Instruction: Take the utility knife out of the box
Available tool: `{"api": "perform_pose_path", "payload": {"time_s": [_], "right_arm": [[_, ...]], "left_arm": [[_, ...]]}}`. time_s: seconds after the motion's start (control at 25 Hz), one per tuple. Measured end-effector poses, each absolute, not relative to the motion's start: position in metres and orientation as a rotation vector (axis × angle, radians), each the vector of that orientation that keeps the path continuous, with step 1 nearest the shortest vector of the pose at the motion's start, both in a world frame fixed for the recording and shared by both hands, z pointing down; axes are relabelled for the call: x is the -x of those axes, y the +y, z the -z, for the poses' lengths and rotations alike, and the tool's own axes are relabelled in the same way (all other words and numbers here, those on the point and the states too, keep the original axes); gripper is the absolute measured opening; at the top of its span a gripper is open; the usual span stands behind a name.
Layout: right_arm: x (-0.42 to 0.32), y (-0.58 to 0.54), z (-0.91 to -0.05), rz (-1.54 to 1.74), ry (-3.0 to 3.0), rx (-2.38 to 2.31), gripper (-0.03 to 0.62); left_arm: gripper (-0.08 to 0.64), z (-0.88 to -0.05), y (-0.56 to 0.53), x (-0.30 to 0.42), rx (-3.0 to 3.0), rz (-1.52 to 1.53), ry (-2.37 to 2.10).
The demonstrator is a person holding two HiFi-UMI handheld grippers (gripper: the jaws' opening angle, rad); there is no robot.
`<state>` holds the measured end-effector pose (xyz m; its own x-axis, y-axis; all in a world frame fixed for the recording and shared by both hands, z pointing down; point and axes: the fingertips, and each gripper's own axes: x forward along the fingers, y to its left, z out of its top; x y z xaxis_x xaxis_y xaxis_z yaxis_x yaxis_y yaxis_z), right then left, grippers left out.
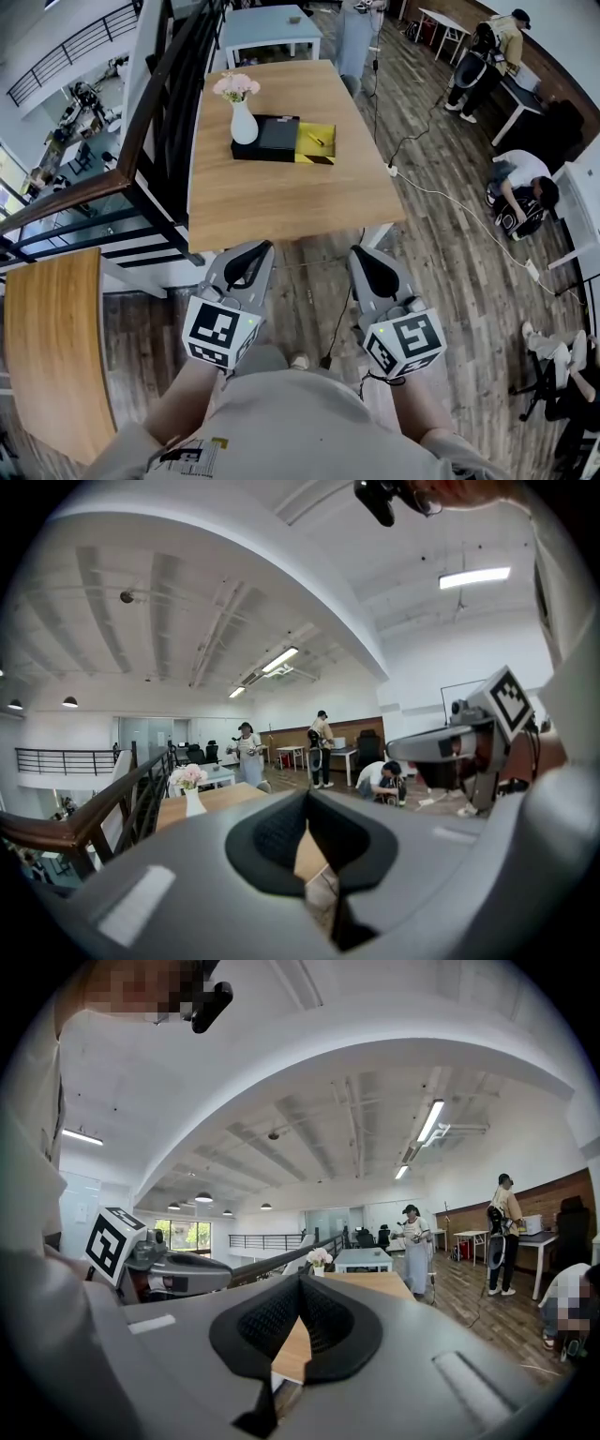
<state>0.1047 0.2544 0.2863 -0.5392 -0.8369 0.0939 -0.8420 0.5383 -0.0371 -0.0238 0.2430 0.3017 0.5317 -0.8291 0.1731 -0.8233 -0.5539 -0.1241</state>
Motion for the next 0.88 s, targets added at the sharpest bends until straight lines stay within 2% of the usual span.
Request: {"api": "perform_pose_path", "payload": {"time_s": [0.48, 0.88], "right_arm": [[-0.119, 0.234, -0.298, -0.147, -2.697, -1.479, 0.001], [-0.104, 0.178, -0.311, -0.117, -2.657, -1.475, 0.000]], "left_arm": [[0.002, -0.314, 0.229, 0.017, 2.721, 0.349, 1.502], [0.002, -0.329, 0.167, 0.030, 2.717, 0.333, 1.492]]}}
